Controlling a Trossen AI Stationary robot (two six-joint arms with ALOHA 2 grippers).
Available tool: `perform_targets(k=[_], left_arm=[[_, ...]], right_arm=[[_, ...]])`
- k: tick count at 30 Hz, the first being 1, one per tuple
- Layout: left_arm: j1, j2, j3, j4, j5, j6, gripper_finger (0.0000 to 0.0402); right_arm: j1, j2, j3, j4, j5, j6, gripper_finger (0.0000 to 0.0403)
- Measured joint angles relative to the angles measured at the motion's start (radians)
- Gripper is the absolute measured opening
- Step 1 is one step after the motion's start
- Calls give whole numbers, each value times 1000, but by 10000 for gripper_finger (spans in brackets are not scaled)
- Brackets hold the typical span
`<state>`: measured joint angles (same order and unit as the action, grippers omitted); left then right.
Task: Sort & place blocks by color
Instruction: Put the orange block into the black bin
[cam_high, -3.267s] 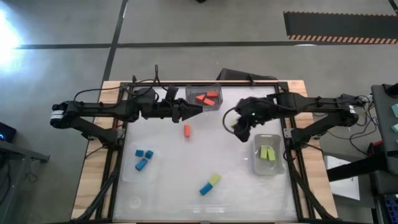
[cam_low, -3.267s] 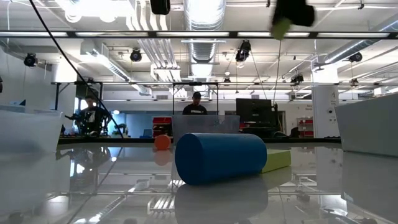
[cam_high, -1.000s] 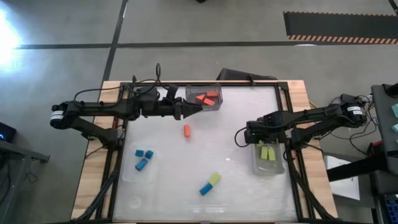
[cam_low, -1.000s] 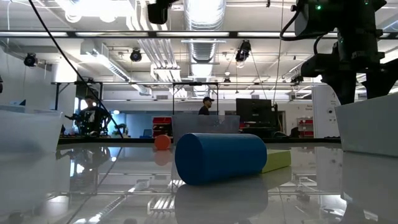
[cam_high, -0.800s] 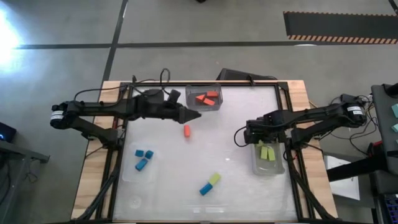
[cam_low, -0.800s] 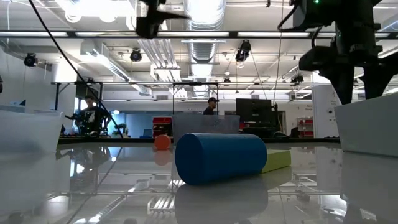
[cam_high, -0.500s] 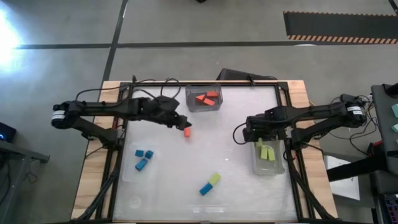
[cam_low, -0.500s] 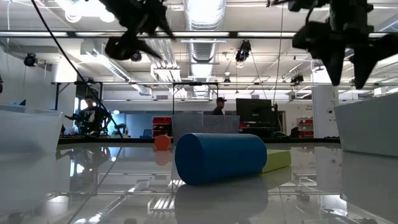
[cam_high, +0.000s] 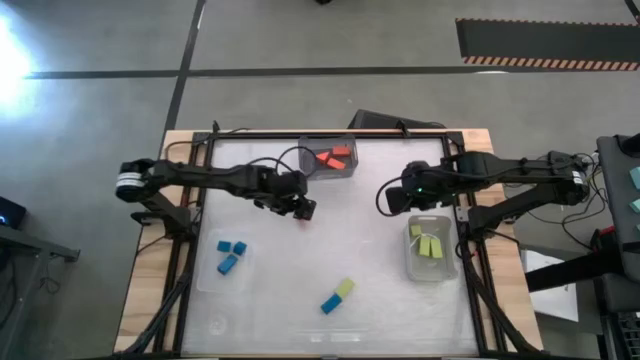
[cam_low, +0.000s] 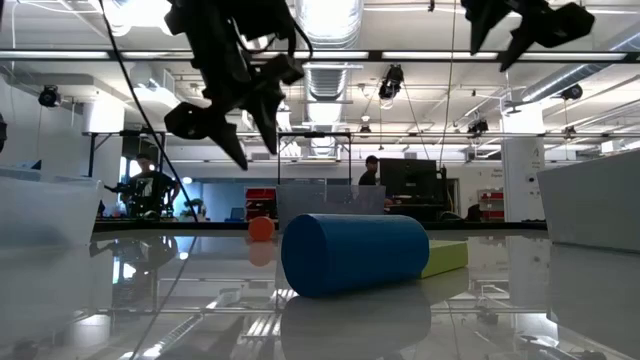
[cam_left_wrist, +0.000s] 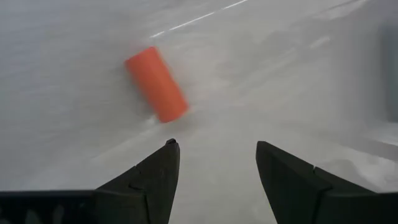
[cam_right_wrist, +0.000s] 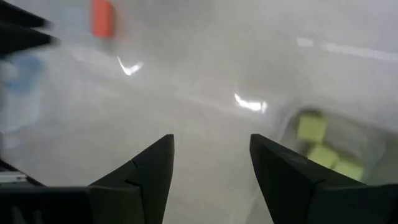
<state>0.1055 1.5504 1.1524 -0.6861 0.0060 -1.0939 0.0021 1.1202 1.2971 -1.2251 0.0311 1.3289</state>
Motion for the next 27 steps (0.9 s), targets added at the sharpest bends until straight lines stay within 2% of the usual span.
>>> perform_targets(k=[8,18,27], left_arm=[[1,121,51,-82,-102,5,195],[7,184,51,-58,-168,-1,195],[11,230,51,-23,-173,-25,196]], right_arm=[[0,0,89,1,129,-69,201],[0,2,76,-2,134,-96,201],[0,2,75,-6,135,-125,201]])
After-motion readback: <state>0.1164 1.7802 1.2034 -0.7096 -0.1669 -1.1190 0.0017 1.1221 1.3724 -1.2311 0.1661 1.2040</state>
